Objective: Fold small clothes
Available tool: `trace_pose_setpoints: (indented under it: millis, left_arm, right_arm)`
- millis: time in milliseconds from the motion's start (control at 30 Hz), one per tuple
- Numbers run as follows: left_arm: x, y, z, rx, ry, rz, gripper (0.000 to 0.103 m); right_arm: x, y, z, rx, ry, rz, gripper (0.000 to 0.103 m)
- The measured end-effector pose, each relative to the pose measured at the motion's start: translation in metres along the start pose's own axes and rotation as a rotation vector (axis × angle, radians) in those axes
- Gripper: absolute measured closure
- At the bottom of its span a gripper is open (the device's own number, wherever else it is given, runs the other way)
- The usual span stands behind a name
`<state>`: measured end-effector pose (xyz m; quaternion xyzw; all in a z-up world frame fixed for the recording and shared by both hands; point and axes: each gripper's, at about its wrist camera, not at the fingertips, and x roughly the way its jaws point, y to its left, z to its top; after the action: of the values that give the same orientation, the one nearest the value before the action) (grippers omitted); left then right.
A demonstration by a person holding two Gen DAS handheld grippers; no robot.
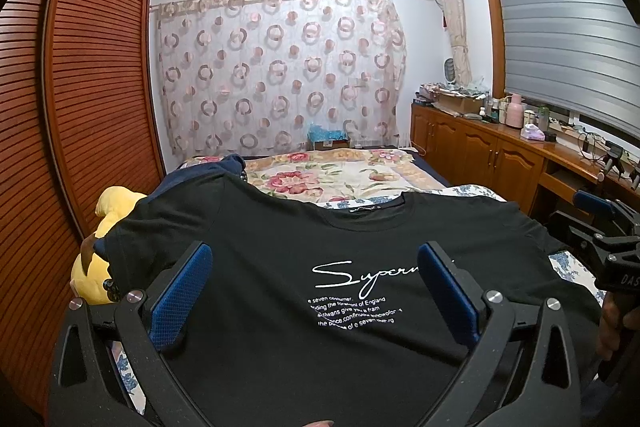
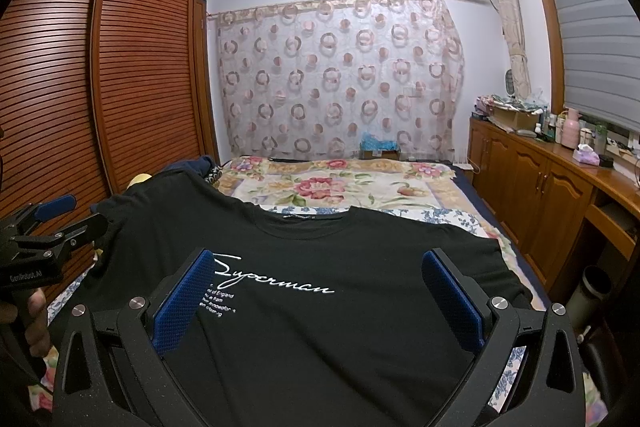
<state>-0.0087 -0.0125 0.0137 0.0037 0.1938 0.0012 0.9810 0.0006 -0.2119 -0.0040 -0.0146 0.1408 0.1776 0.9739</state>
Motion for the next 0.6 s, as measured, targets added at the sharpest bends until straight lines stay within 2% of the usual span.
trace_pose_setpoints:
  millis: [600]
  left_arm:
    - [-0.0002, -0.0016, -0.0012, 0.004, -0.002, 0.001, 0.0]
  right_arm:
    - [0.0002, -0.0017, -0.001, 0.002, -0.003, 0.005, 0.0]
